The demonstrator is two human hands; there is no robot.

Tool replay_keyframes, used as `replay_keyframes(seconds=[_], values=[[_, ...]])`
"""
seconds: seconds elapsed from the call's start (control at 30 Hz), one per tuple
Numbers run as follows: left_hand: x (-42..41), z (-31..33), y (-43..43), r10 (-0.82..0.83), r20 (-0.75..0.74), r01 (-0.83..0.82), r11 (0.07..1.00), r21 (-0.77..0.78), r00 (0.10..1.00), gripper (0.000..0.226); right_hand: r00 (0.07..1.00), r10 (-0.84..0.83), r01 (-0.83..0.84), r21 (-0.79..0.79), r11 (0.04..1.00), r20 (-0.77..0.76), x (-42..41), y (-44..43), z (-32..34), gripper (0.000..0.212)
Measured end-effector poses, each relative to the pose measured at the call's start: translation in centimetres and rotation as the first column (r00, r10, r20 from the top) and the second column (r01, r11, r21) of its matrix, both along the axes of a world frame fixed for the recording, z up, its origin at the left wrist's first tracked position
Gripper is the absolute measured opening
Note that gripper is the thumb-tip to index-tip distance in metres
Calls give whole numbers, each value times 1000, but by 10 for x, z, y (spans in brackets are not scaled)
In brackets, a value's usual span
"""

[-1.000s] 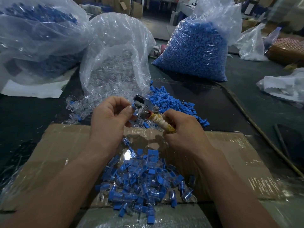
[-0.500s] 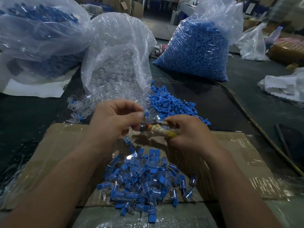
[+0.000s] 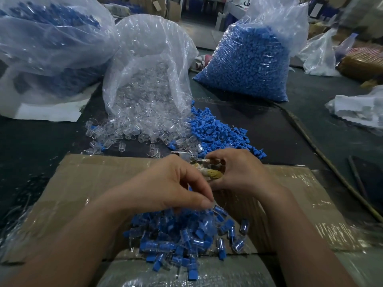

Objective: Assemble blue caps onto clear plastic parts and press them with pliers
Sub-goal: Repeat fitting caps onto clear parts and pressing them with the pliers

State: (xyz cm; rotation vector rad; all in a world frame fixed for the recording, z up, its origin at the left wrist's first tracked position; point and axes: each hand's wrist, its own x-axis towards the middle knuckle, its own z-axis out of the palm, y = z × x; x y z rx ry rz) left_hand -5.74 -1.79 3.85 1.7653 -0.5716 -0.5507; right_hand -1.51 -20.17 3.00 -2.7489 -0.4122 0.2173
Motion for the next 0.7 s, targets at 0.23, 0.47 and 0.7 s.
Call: replay_keyframes(seconds=[0.23,0.47,0.7], values=[[20,-18,10,744,69,-739,668,-87,664,18,996,28,-27,23,999,-79,1,-1,1,68],[40,-34,33,680,514,-847,484,221,523,21,989,71,-69,15,997,-128,4,-8,-2,83],[44,-40,31,565,537,-777,508,371,626,17,984,100,-99,12,995,-146,4,-11,-2,82]])
